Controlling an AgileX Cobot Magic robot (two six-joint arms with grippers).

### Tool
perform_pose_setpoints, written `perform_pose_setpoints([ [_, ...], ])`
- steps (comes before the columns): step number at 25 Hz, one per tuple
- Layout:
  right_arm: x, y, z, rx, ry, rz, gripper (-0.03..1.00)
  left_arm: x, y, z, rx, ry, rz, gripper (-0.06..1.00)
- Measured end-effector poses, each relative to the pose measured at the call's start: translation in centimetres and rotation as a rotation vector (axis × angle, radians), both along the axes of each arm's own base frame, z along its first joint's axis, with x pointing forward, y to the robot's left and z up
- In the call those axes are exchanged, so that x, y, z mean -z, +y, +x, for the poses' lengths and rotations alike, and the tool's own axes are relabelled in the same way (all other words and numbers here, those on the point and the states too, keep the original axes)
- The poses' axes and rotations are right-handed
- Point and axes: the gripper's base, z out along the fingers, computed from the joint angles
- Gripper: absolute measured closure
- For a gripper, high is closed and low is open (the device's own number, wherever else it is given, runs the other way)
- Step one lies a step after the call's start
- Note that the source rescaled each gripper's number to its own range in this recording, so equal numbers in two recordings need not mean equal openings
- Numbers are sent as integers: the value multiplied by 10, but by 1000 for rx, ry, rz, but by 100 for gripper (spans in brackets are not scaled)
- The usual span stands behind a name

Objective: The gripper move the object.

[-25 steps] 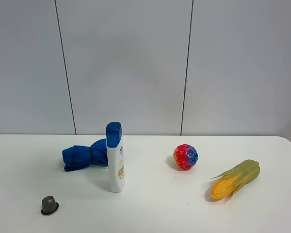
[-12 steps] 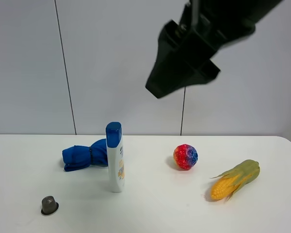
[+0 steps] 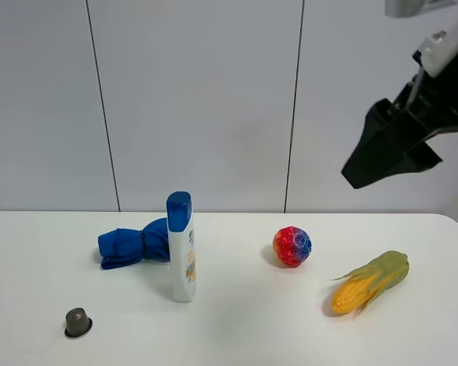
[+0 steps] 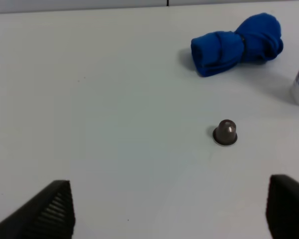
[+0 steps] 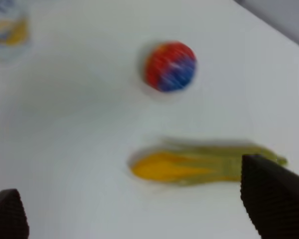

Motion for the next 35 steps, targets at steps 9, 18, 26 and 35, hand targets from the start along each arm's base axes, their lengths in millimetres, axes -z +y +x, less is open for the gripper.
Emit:
perform_pose_setpoints([
  [9, 1, -66, -8, 292, -22, 35, 16, 0, 0, 0, 0, 0, 0, -6],
  [18, -14, -117, -75, 564, -227, 123, 16, 0, 0, 0, 0, 0, 0, -6],
  [26, -13, -126, -153, 707, -282, 162, 16, 0, 0, 0, 0, 0, 0, -6],
  [35, 8, -119, -219, 775, -238, 299, 16, 0, 0, 0, 0, 0, 0, -6],
])
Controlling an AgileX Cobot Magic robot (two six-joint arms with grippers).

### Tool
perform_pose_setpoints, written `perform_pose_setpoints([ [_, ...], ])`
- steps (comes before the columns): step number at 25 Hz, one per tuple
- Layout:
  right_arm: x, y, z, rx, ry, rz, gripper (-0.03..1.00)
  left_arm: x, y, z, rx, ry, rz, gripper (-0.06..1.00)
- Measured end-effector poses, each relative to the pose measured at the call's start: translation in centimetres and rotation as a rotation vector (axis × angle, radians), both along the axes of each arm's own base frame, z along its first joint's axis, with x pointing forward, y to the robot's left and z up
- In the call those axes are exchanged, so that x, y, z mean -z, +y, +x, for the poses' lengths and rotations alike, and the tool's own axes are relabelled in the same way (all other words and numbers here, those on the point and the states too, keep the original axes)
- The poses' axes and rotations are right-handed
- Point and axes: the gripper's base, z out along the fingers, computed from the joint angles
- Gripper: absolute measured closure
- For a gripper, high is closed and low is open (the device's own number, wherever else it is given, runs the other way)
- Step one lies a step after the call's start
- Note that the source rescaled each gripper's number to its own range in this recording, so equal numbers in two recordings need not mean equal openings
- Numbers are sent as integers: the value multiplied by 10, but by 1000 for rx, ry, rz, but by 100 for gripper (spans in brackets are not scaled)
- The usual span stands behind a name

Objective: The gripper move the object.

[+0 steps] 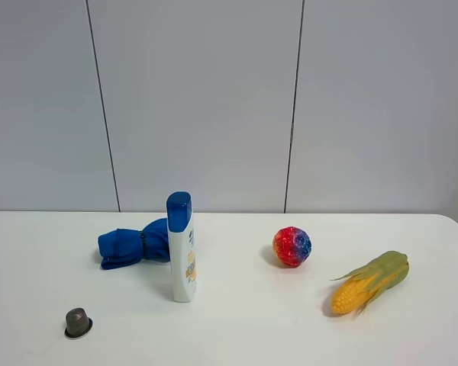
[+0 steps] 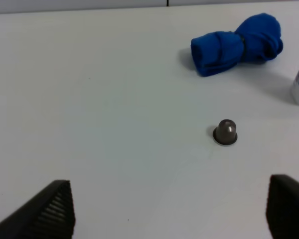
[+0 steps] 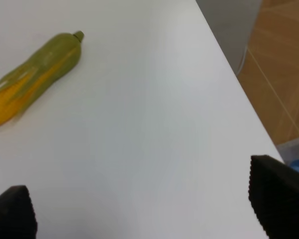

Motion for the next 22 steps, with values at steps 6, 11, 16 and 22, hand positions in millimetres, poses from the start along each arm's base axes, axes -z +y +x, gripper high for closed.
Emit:
perform_pose_setpoints([
  [6, 7, 0, -16, 12, -69, -12, 16, 0, 0, 0, 0, 0, 0, -6],
  [11, 30, 0, -5, 2, 21, 6, 16, 0, 0, 0, 0, 0, 0, -6],
  [16, 31, -4, -1, 29, -1, -37, 16, 0, 0, 0, 0, 0, 0, -6],
  [22, 32, -4, 8, 64, -83, 23, 16, 0, 0, 0, 0, 0, 0, -6],
])
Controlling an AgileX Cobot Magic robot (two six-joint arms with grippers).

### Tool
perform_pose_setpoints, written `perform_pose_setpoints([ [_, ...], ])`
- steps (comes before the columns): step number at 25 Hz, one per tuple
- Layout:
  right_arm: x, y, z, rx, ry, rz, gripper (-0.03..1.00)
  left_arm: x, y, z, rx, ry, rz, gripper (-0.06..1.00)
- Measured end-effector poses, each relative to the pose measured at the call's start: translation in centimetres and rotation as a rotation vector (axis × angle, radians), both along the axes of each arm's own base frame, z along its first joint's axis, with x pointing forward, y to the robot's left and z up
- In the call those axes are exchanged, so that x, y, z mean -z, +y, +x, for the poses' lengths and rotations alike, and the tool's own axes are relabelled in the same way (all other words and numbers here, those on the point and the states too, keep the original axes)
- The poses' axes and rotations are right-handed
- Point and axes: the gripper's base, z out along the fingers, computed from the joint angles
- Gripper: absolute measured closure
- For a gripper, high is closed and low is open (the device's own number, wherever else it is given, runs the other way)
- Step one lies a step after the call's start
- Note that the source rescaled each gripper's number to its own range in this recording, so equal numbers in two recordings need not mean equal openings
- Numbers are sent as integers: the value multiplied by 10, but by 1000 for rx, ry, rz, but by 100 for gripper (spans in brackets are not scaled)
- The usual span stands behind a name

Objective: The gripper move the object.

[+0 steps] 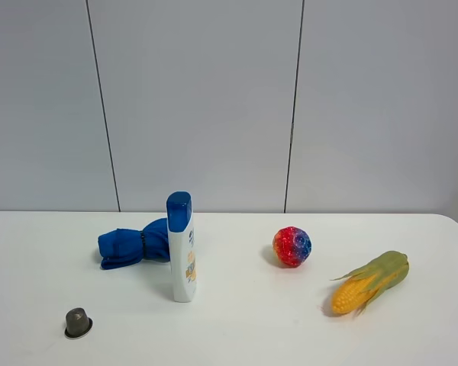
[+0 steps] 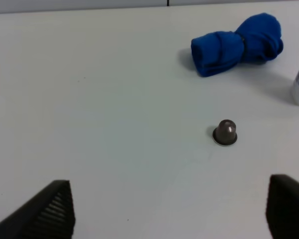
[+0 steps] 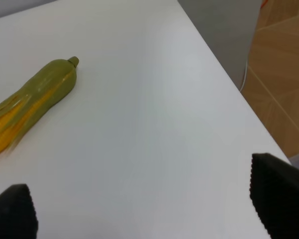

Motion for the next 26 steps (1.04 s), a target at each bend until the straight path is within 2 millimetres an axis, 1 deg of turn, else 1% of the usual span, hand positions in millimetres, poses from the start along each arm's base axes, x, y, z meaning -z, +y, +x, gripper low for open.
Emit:
perform_pose_setpoints([
  [6, 1, 2, 1, -23, -6, 11, 16, 0, 0, 0, 0, 0, 0, -6],
  [14, 1, 22, 3, -228, -12, 84, 16, 0, 0, 0, 0, 0, 0, -6],
  [26, 0, 23, 3, -240, -15, 87, 16, 0, 0, 0, 0, 0, 0, -6],
])
